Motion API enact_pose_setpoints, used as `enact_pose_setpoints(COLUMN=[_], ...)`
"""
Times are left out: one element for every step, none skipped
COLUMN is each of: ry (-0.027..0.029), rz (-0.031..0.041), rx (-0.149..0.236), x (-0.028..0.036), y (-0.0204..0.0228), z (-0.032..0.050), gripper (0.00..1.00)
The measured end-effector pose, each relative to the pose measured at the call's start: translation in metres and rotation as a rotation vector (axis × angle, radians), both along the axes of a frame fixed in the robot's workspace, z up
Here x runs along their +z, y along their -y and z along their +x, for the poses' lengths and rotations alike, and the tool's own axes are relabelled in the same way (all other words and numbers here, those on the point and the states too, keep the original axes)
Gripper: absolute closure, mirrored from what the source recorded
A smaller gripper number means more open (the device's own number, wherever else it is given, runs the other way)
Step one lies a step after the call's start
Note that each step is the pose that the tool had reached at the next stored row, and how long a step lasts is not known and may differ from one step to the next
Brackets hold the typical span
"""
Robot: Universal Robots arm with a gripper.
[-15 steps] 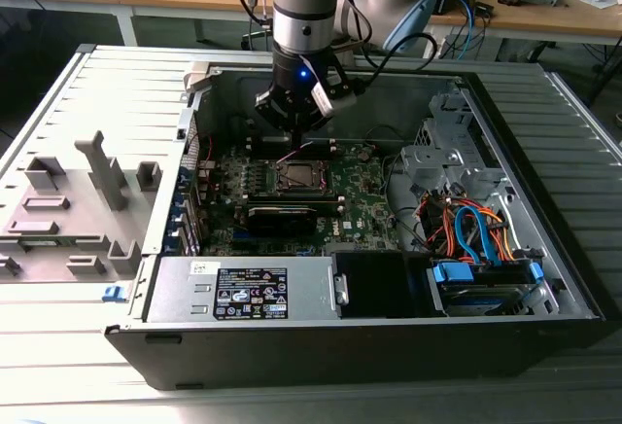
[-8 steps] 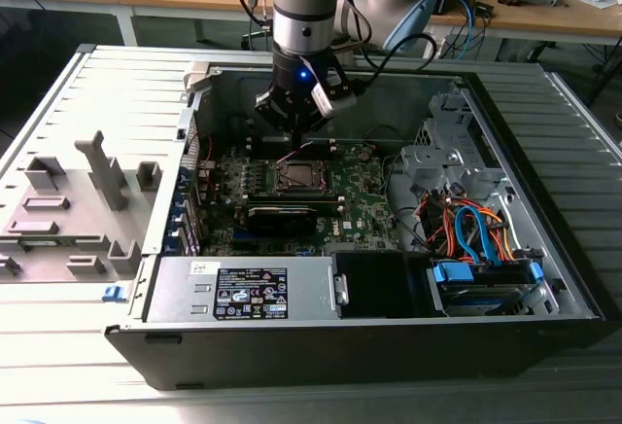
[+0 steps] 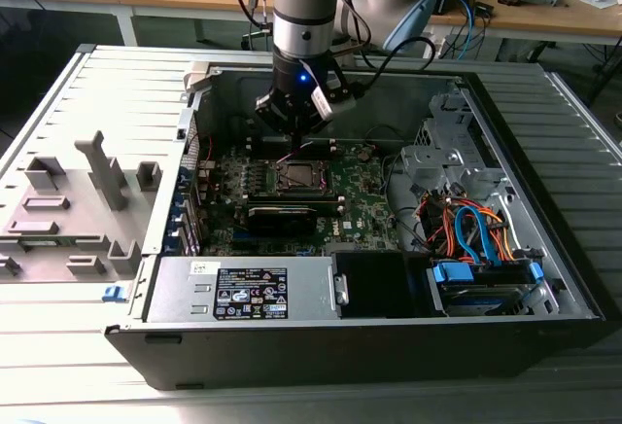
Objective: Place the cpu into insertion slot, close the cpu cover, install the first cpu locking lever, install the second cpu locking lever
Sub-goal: 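Install the first cpu locking lever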
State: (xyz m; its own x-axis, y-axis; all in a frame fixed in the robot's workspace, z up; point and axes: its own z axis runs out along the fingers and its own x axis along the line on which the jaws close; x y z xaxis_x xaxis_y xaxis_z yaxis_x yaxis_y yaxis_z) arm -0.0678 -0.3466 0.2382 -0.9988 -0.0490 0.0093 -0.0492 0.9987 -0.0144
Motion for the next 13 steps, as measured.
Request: enact_pose_setpoints(ry=[-0.0001, -0.0001, -0.0001, 0.0000, -0.0001, -0.0001, -0.0001, 0.0001, -0.0001, 0.0001, 0.0000, 0.0000, -0.0001], rz=[0.0000, 0.0000, -0.0001, -0.0001, -0.0001, -0.0001, 0.0000, 0.0002, -0.0002, 0.0001, -0.0001, 0.0000, -0.0001], rx=[0.000, 0.000, 0.000, 0.000, 0.000, 0.000, 0.002, 0.037, 0.065, 0.073, 0.078, 0.080, 0.079], x=[-0.0001, -0.0002, -0.0003, -0.0003, -0.0004, -0.0005, -0.0020, -0.0052, -0.0079, -0.0089, -0.0094, -0.0099, -0.0104], y=[0.0000, 0.0000, 0.0000, 0.0000, 0.0000, 0.0000, -0.0006, -0.0094, -0.0112, -0.0123, -0.0133, -0.0151, -0.0176], z=[0.0000, 0.0000, 0.0000, 0.0000, 0.0000, 0.0000, -0.0001, -0.0008, -0.0026, -0.0031, -0.0034, -0.0036, -0.0043], gripper=[0.89, 0.89, 0.89, 0.89, 0.89, 0.89, 0.89, 0.89, 0.89, 0.89, 0.89, 0.89, 0.89])
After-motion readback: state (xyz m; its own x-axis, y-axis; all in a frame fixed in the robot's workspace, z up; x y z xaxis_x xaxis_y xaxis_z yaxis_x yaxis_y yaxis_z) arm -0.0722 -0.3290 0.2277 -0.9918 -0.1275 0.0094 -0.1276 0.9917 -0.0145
